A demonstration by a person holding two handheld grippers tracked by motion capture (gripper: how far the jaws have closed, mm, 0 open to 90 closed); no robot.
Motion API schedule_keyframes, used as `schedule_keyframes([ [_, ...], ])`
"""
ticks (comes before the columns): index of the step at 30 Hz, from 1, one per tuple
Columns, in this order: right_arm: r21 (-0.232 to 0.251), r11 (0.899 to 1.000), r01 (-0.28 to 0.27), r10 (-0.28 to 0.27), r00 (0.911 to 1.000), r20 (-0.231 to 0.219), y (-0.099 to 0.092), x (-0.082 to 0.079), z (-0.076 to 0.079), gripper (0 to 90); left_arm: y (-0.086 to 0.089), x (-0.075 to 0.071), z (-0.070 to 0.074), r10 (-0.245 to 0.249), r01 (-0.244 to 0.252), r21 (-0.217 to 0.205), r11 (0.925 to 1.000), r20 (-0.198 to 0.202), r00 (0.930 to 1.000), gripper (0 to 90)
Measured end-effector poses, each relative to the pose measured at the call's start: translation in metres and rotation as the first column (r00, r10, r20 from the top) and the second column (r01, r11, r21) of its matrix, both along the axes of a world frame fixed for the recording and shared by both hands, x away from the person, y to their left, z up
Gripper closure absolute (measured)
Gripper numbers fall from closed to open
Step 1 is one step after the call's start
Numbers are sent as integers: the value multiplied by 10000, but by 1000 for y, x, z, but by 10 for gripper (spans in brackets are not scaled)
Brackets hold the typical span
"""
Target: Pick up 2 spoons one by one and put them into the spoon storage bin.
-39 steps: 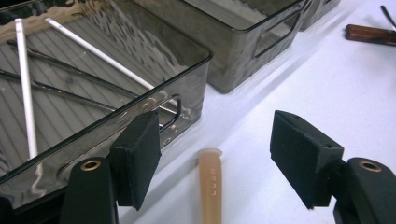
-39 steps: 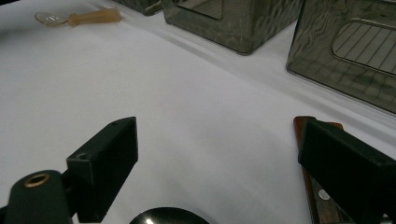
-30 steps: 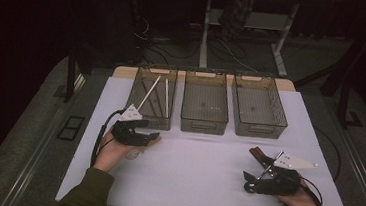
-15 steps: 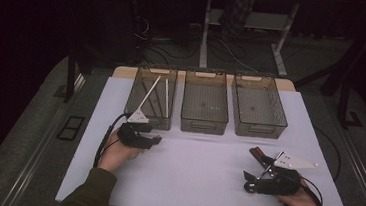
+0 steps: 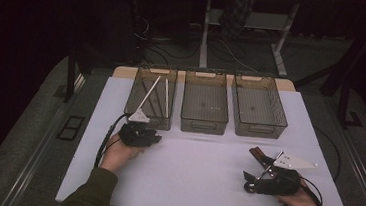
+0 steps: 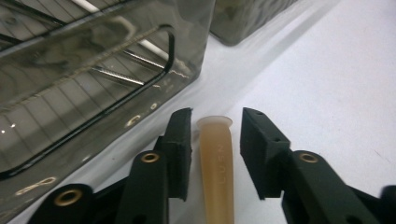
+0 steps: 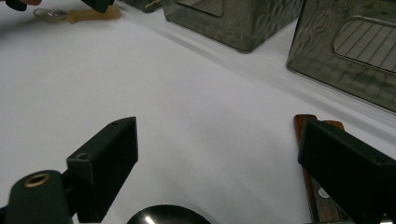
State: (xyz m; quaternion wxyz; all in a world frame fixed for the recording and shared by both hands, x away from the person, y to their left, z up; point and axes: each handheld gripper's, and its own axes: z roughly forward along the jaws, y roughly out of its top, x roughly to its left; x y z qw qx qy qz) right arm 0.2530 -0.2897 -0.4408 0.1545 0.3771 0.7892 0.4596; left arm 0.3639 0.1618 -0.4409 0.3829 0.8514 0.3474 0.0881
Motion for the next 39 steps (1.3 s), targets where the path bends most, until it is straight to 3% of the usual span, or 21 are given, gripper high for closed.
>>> schedule_keyframes([
  [15,-10,10000,9,-9,10000,6,0,0,0,115,-4,1,-4,-157,162,546,9984,-92,9998,708],
  [27,-13,10000,12,-12,10000,-3,0,0,0,115,-10,-1,-3,-308,282,1119,9933,213,9993,721],
  [39,-7,10000,-14,14,10000,-14,0,0,0,115,-7,1,-1,-260,272,936,9952,-146,9996,730],
])
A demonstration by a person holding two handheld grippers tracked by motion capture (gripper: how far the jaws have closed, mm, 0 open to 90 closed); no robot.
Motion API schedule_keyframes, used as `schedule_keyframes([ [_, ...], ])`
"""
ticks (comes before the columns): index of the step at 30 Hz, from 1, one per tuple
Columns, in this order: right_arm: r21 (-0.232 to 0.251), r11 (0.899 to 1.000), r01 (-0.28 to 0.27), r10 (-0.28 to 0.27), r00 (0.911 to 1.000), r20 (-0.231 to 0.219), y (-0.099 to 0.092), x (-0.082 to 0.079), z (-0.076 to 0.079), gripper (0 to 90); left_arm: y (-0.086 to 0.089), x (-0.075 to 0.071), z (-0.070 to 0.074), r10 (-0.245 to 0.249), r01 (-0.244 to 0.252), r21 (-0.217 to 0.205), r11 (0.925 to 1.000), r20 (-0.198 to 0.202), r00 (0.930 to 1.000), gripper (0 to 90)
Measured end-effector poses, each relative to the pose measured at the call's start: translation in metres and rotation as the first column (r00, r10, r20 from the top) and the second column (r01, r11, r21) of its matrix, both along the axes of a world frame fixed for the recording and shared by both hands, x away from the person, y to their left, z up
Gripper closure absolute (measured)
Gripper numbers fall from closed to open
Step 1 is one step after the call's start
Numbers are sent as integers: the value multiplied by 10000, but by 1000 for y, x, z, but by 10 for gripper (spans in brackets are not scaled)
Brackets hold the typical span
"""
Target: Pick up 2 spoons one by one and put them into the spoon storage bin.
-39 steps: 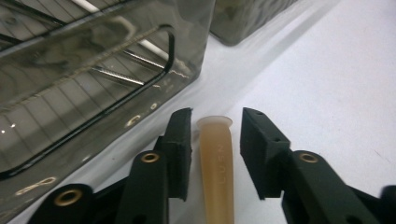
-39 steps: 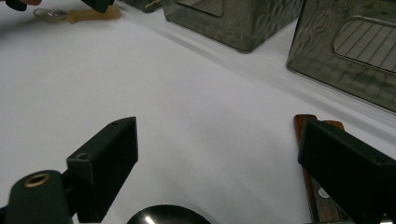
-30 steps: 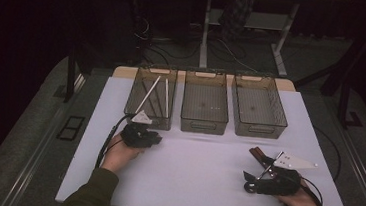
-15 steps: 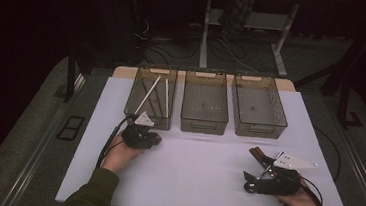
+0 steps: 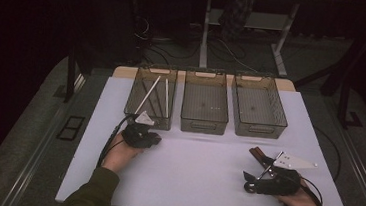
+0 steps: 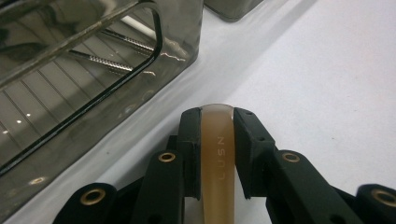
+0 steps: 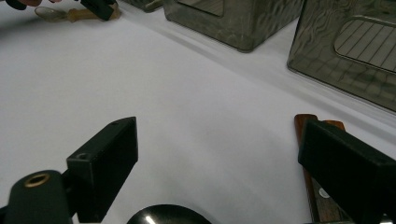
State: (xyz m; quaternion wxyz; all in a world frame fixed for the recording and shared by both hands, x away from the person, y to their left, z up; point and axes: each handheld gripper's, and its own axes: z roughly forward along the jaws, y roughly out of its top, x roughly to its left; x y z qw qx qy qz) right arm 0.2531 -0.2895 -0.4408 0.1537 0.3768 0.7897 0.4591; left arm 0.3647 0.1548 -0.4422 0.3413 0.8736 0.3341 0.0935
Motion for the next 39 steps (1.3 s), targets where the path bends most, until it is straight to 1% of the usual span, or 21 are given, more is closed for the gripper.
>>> schedule_keyframes([
  [2,-14,10000,-6,6,10000,-1,0,0,0,115,1,0,1,32,-33,-36,10000,-94,10000,730],
  [5,3,10000,1,-1,10000,1,0,0,0,115,1,-1,3,19,-20,-59,10000,-109,9999,729],
  [9,-6,10000,-1,1,10000,-1,0,0,0,115,2,-2,6,96,-100,-177,9998,-185,9998,729],
  [18,6,10000,-1,1,10000,13,-1,0,0,115,1,-5,12,86,-100,-383,9992,-344,9994,728],
  [32,14,10000,7,-7,10000,14,0,0,0,115,-11,-14,30,-245,220,-951,9952,-253,9994,728],
  [36,15,10000,3,-3,10000,27,0,0,0,115,-13,-14,34,-302,273,-1116,9934,-250,9992,728],
  [39,27,10000,25,-25,10000,12,0,0,0,115,-14,-15,38,-355,324,-1332,9906,-214,9991,728],
])
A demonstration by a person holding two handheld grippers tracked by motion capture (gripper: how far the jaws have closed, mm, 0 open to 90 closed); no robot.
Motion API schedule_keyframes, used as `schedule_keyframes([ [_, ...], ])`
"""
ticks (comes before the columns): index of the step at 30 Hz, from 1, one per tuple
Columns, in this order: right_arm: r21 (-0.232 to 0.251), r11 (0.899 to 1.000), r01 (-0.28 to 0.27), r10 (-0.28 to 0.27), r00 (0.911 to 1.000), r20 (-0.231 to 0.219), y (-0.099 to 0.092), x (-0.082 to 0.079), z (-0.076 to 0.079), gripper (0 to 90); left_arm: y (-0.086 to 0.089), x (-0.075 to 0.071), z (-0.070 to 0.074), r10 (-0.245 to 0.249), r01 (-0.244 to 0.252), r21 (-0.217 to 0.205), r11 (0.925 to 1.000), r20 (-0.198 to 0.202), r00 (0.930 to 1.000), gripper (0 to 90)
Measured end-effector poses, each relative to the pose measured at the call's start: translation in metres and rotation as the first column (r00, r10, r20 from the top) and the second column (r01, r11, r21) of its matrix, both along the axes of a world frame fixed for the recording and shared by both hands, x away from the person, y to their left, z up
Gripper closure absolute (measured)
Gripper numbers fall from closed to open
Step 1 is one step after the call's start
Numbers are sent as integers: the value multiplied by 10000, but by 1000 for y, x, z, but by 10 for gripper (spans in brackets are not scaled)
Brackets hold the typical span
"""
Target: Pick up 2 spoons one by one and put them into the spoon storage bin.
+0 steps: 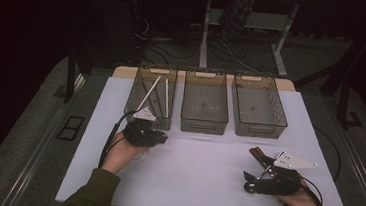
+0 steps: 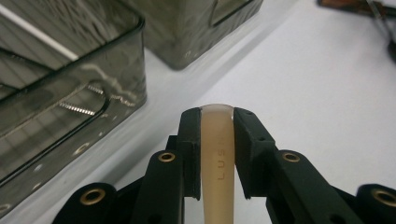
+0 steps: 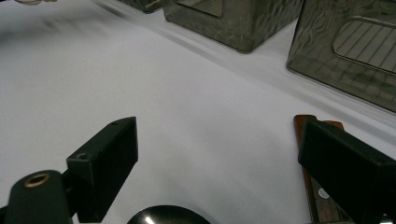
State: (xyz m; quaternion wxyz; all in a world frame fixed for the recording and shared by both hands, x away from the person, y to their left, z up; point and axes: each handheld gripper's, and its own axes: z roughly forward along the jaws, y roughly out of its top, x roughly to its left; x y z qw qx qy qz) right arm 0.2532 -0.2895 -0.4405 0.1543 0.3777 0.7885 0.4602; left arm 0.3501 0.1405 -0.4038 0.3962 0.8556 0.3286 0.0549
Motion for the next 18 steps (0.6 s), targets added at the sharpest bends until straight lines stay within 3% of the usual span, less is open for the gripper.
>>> schedule_keyframes([
  [7,18,10000,-50,50,10000,17,-1,1,-1,115,-8,-1,9,-217,219,-324,9992,64,9997,728],
  [18,-50,9999,-97,97,9999,-42,2,2,-2,115,-23,1,18,-523,535,-471,9975,265,9983,728],
])
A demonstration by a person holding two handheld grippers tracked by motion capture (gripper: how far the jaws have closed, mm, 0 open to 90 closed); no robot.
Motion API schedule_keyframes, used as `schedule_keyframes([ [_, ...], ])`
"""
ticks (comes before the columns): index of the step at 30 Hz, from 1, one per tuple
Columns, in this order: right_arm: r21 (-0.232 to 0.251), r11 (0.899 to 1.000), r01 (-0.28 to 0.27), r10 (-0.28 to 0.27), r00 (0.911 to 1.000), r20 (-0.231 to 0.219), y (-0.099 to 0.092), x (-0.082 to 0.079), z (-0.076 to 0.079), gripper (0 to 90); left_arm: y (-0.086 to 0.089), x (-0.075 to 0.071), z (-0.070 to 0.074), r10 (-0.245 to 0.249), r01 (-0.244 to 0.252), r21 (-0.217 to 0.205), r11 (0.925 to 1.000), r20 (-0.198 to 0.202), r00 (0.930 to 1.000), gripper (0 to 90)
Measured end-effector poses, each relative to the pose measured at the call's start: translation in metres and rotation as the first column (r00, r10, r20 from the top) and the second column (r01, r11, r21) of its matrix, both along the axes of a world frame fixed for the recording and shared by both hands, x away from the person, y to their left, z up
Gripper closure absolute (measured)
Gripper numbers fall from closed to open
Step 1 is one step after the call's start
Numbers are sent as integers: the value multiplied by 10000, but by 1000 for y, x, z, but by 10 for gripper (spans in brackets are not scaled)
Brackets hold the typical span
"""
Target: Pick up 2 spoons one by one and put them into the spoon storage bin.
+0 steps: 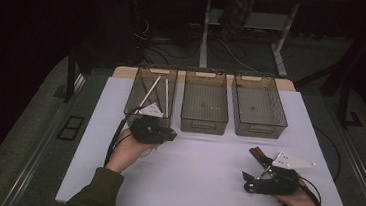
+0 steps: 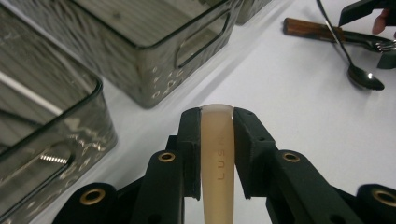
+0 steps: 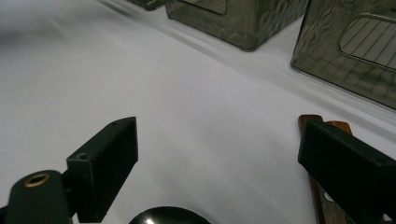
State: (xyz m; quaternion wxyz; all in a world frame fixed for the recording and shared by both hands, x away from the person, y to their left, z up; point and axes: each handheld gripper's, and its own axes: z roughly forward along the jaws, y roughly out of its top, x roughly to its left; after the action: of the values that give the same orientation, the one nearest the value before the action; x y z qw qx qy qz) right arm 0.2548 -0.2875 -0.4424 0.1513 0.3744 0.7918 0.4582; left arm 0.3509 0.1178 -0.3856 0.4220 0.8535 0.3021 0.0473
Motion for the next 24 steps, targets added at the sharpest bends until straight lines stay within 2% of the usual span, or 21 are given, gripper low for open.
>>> schedule_keyframes([
  [8,10,10000,-21,21,10000,-65,2,1,-1,115,-12,8,7,-145,146,-76,9999,85,9999,728],
  [24,201,9998,87,-87,10000,-9,-1,0,1,115,-37,48,28,56,-50,-330,9994,160,9999,728],
])
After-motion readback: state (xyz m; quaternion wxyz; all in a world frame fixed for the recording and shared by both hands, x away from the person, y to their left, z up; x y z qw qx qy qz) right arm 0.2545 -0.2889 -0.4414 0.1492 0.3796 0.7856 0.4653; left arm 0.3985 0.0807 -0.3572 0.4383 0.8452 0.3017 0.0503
